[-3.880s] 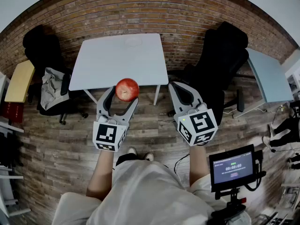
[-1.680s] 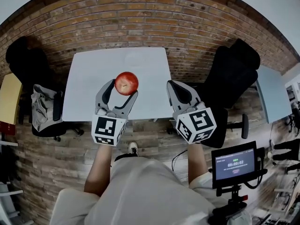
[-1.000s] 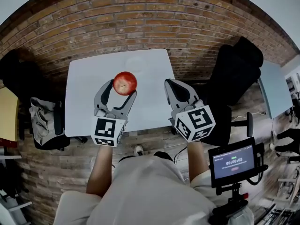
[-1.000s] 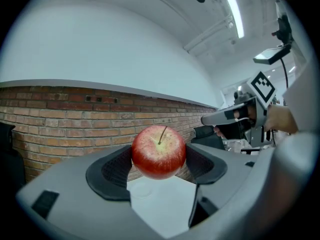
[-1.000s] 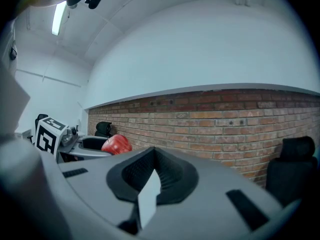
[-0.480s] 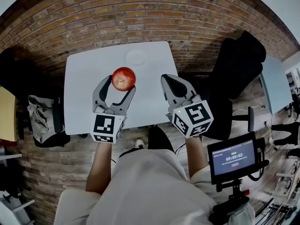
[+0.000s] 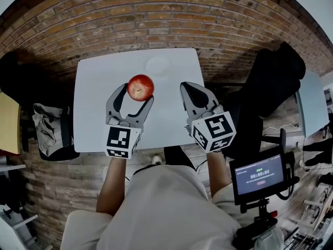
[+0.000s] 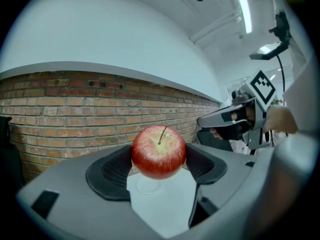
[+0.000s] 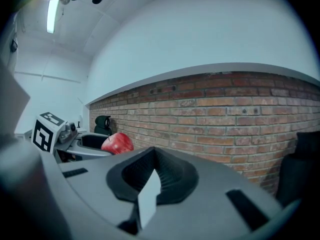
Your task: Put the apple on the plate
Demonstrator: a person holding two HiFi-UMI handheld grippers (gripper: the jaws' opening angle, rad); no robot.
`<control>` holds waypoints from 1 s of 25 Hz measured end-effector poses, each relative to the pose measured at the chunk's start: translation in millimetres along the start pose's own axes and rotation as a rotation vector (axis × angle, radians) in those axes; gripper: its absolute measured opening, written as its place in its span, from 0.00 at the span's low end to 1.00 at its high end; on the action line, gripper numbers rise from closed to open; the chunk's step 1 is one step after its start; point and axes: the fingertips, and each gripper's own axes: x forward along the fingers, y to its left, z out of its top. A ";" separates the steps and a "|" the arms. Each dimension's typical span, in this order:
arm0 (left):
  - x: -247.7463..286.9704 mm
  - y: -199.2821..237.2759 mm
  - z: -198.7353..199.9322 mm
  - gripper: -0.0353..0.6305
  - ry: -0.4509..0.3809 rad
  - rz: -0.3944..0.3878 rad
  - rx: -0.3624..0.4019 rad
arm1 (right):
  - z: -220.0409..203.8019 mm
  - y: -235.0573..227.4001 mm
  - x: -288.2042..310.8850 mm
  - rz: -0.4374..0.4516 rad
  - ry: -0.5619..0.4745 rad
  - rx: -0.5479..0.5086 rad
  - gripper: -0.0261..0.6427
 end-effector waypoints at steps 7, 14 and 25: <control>17.0 12.7 -4.7 0.57 0.020 0.001 -0.022 | -4.3 -3.8 22.4 0.021 0.030 0.004 0.04; 56.2 17.6 -14.5 0.57 0.049 -0.017 -0.015 | -13.1 -29.1 49.9 0.029 0.054 0.019 0.04; 118.9 33.3 -50.1 0.57 0.123 -0.056 -0.036 | -43.5 -63.1 93.3 0.023 0.137 0.060 0.04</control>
